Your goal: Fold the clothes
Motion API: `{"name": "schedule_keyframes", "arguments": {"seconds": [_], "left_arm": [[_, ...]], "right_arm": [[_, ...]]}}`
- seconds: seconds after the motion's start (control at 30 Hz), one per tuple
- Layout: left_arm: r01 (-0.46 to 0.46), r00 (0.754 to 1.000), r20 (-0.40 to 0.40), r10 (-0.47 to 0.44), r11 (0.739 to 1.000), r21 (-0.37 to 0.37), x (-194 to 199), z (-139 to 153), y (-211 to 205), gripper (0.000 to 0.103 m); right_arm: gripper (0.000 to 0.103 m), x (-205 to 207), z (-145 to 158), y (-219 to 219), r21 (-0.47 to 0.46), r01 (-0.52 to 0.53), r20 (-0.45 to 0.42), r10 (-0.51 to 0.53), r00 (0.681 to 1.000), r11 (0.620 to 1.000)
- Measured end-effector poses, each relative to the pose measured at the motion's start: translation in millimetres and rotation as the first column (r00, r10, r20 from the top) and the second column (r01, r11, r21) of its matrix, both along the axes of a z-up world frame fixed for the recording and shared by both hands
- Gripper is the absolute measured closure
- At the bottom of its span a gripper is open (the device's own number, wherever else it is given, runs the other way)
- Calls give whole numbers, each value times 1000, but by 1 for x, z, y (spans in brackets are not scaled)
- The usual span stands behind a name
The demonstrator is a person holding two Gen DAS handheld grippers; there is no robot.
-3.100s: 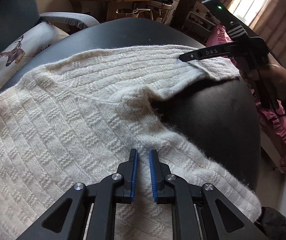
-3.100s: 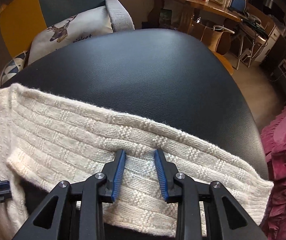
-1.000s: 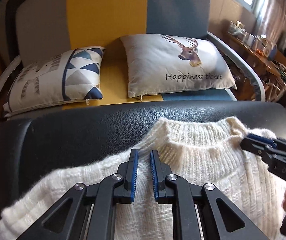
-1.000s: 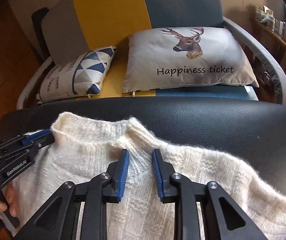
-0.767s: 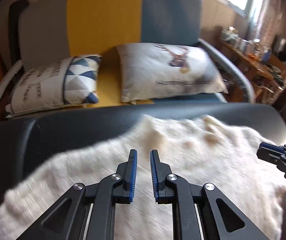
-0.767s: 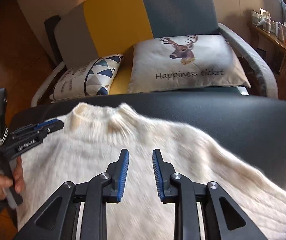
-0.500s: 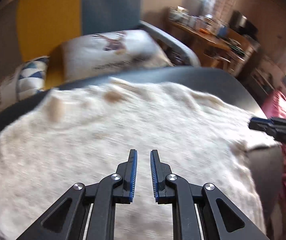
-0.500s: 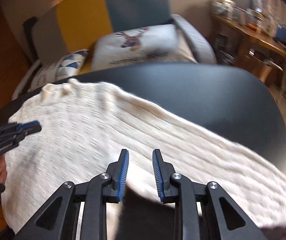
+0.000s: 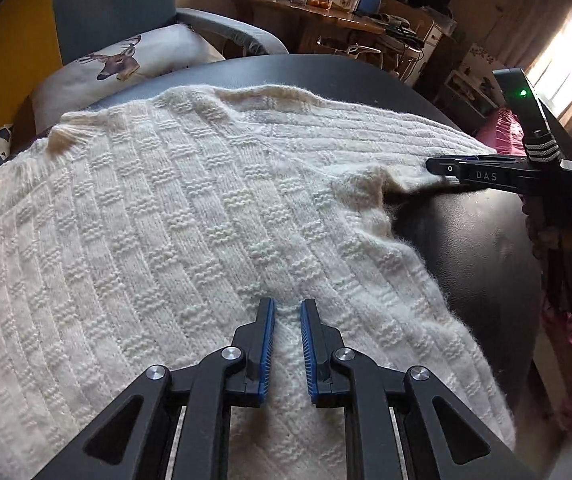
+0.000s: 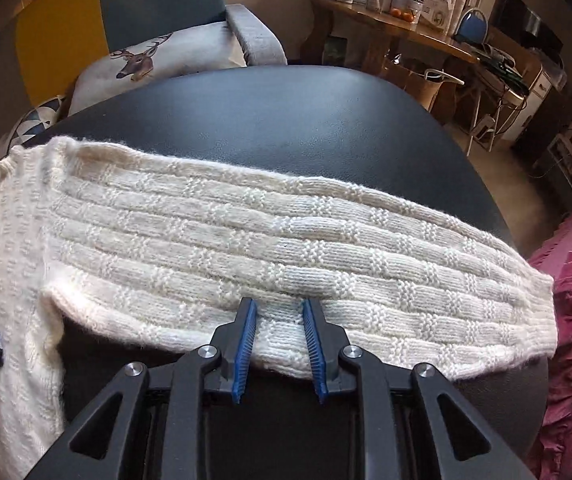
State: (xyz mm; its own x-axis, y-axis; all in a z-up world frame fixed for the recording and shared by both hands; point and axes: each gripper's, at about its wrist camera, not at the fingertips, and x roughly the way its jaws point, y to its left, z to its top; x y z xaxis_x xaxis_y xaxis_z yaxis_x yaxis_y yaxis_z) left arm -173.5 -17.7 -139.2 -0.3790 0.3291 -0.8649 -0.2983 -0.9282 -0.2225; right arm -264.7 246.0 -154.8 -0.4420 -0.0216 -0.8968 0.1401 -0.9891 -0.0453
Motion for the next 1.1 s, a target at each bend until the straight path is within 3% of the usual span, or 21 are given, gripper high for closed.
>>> {"name": "schedule_keyframes", "arguments": {"seconds": [0.1,0.2,0.3,0.43,0.5,0.53,0.67,0.83,0.97,1.1], "left_arm": [[-19,1000,10,19,998,54,6,9,-9,89],[6,1000,6,-6,994,113,23,17,-8,89],[72,997,24,-77,982,174,48,17,10,89],[149,985,53,-166,961,235,78,9,38,89],[178,978,64,-199,953,246,89,2,47,89],[191,974,70,-215,948,252,95,-2,51,89],[240,960,78,-269,933,267,114,-12,65,89],[231,960,89,-265,930,286,113,-13,64,89],[169,974,97,-205,941,294,102,-2,53,89],[5,997,71,-26,959,282,105,11,-5,88]], "right_arm": [[78,13,18,-16,-125,-94,-40,90,995,988],[78,31,31,-47,-308,-278,-47,277,960,910],[78,42,33,-84,-335,-394,-37,405,913,856],[78,39,20,-118,-377,-444,31,490,871,813],[78,29,3,-122,-349,-419,112,481,870,838],[83,23,-5,-122,-338,-404,141,470,871,850],[96,9,-9,-111,-332,-352,148,417,897,875],[95,11,-8,-113,-309,-348,135,403,905,885],[87,26,10,-118,-270,-379,90,415,906,885],[86,57,34,-134,-264,-438,30,461,887,860]]}}
